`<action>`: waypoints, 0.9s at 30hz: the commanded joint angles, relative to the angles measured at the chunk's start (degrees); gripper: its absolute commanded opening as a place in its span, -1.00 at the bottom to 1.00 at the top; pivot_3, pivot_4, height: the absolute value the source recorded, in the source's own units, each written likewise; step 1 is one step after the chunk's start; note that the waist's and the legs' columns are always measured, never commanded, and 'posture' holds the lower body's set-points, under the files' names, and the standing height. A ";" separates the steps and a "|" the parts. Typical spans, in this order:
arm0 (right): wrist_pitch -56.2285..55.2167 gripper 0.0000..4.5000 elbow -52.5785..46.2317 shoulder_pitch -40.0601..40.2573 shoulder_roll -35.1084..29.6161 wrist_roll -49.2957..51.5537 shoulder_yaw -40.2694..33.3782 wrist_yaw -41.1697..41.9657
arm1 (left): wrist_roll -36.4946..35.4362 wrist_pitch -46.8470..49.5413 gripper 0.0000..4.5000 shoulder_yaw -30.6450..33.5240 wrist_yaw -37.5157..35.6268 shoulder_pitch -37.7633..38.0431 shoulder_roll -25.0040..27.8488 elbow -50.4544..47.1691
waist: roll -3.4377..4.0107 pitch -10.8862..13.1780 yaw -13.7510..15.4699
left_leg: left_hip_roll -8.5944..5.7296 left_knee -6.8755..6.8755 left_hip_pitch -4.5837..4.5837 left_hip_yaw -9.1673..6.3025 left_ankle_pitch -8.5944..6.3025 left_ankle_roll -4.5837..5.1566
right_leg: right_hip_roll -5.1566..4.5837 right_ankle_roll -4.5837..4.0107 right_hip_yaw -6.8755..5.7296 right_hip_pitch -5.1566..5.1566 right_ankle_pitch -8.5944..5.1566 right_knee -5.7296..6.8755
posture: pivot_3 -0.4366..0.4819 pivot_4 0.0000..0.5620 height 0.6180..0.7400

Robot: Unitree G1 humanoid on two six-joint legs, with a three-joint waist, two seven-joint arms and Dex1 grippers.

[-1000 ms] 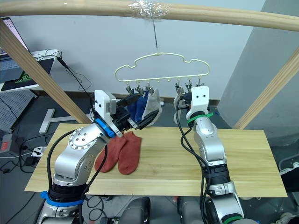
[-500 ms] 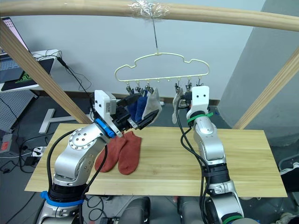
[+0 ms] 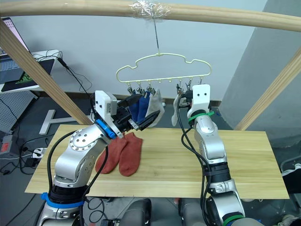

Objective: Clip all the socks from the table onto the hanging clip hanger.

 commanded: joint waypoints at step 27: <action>-2.11 -0.14 0.34 -1.85 0.68 0.20 -0.85 -0.65 | -0.71 -0.61 1.00 1.14 0.47 -1.37 0.24 -2.37 | 0.00 0.00 0.00 | 0.00 0.00 0.00 0.00 0.00 0.00 | 0.00 0.00 0.00 0.00 0.00 0.01 | 0.07 -0.13 1.00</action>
